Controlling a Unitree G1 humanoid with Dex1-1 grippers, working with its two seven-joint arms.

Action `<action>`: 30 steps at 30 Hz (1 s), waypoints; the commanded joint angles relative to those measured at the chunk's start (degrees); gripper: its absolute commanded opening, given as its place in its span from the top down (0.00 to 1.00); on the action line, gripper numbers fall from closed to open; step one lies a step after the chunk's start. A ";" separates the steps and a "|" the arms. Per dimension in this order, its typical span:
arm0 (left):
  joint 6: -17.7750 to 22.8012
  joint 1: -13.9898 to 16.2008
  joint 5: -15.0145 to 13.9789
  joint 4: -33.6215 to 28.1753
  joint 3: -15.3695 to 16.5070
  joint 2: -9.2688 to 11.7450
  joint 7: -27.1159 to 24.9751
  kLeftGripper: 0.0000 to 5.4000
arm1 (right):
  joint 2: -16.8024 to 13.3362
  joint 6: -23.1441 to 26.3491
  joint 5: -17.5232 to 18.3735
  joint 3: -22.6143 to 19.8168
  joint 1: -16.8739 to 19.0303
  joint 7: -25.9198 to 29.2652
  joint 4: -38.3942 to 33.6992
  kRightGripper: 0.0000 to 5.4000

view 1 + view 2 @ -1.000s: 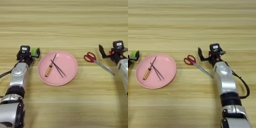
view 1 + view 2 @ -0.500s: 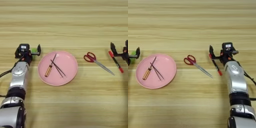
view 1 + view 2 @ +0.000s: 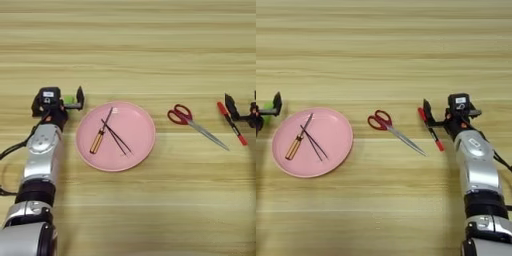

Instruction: Move the objects on the table

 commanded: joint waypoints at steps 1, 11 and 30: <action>1.04 0.80 0.09 -0.95 -0.27 -0.45 0.69 0.00 | -0.41 0.58 0.02 1.40 1.73 1.29 -3.20 0.00; 1.26 0.98 0.10 -1.50 -0.28 -0.71 1.17 0.00 | -0.59 1.20 -0.88 3.83 3.24 2.46 -3.31 0.00; 1.34 0.88 -0.12 -1.69 -0.27 -0.82 1.62 0.00 | 0.01 0.81 -2.09 5.18 0.96 1.56 7.78 0.00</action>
